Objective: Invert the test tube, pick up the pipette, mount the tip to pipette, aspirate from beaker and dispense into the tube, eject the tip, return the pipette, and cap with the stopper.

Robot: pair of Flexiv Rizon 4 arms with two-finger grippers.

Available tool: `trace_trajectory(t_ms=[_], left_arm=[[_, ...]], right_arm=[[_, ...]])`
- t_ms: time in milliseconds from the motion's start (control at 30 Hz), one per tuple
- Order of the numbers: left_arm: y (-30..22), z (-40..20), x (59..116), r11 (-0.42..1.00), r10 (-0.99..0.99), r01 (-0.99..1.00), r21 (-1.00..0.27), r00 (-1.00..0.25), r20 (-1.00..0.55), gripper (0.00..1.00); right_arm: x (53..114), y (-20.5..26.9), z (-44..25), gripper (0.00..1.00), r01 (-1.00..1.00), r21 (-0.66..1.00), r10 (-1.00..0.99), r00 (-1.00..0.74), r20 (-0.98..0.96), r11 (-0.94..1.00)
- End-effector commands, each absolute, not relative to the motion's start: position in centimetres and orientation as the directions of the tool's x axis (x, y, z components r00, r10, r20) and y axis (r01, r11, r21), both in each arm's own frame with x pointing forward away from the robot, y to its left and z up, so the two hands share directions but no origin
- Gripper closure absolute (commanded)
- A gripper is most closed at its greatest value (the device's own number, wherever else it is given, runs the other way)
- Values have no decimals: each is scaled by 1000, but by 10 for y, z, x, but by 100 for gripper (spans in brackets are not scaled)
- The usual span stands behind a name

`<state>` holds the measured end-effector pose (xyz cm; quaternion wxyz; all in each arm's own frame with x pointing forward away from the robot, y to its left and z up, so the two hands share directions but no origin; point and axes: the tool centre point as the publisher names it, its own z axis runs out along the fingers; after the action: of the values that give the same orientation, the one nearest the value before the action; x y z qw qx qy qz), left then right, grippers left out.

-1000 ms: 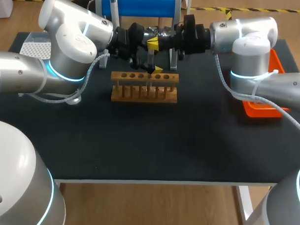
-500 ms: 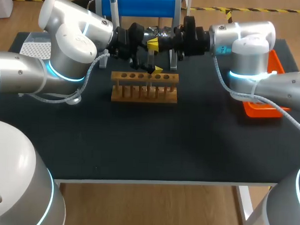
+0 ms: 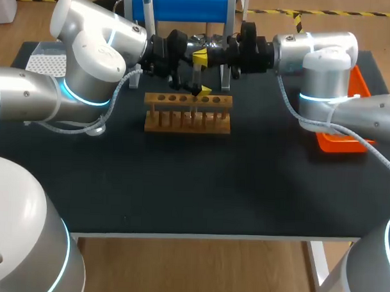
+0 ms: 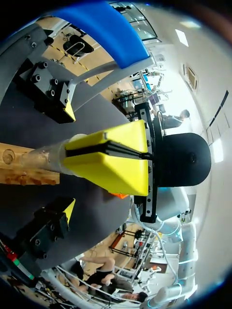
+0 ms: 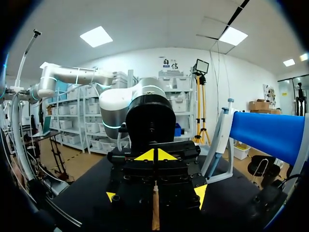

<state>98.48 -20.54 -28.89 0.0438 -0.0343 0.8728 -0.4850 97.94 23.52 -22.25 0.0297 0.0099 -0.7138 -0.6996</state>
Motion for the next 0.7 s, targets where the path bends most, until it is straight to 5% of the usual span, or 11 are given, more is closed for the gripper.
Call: trace_trajectory(t_ms=[33,133,200,267,300,700], left_arm=[[-205,-289,985,530,-102,-18,-848,-994,-42,0],[-205,-289,985,530,-102,-18,-848,-994,-42,0],[-205,-289,985,530,-102,-18,-848,-994,-42,0],[-205,-289,985,530,-102,-18,-848,-994,-42,0],[-205,-289,985,530,-102,-18,-848,-994,-42,0],[-205,-289,985,530,-102,-18,-848,-994,-42,0]], right_arm=[[973,225,-212,100,4,1000,-54,-999,5,10],[968,214,-201,100,-28,999,-50,-998,-27,21],[966,205,-194,84,-54,998,-38,-998,-53,43],[964,196,-190,49,-84,994,-23,-996,-83,71],[963,190,-188,3,-96,992,-17,-995,-95,87],[952,129,-188,0,-155,961,47,-984,-170,228]])
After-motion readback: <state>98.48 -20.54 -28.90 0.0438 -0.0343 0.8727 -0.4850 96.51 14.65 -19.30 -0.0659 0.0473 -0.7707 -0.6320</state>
